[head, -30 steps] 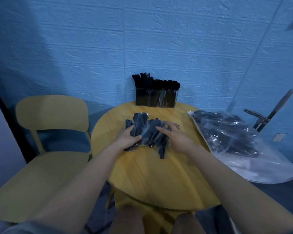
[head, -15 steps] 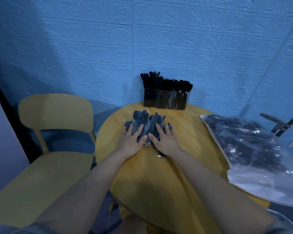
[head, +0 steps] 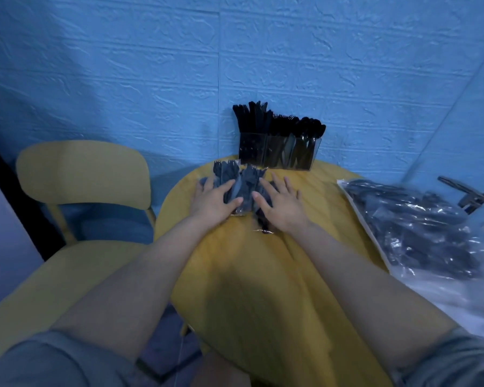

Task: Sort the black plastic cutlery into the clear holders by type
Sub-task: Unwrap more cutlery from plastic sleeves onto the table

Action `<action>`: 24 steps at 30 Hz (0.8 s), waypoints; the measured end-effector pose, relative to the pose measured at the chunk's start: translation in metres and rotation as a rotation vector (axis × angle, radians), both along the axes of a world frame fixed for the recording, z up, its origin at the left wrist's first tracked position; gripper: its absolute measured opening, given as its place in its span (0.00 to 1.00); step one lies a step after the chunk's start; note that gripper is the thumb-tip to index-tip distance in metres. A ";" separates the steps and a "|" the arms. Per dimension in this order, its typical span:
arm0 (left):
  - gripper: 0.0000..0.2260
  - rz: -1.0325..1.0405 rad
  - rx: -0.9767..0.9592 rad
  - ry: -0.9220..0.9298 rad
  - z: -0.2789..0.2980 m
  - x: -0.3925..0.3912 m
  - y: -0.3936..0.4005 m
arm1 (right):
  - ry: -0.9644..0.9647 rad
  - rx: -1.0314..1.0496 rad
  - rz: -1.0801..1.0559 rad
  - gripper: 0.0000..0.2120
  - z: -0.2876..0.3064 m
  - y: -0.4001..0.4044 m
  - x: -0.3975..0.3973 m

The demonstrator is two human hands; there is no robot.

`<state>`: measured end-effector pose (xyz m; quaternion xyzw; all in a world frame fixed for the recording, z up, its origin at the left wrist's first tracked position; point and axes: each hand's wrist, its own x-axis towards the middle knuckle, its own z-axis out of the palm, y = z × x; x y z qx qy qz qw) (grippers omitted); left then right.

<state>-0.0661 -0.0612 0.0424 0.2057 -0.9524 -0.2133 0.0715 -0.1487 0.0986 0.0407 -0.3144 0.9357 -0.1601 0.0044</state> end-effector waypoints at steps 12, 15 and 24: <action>0.17 -0.336 0.133 0.259 0.031 0.018 0.137 | 0.266 0.019 -0.034 0.24 0.049 0.131 0.031; 0.17 -0.489 0.186 0.265 0.039 0.020 0.188 | 0.307 -0.003 -0.060 0.22 0.059 0.182 0.036; 0.15 -0.823 -0.164 0.120 0.048 0.032 0.295 | 0.401 -0.245 -0.180 0.12 0.062 0.311 0.055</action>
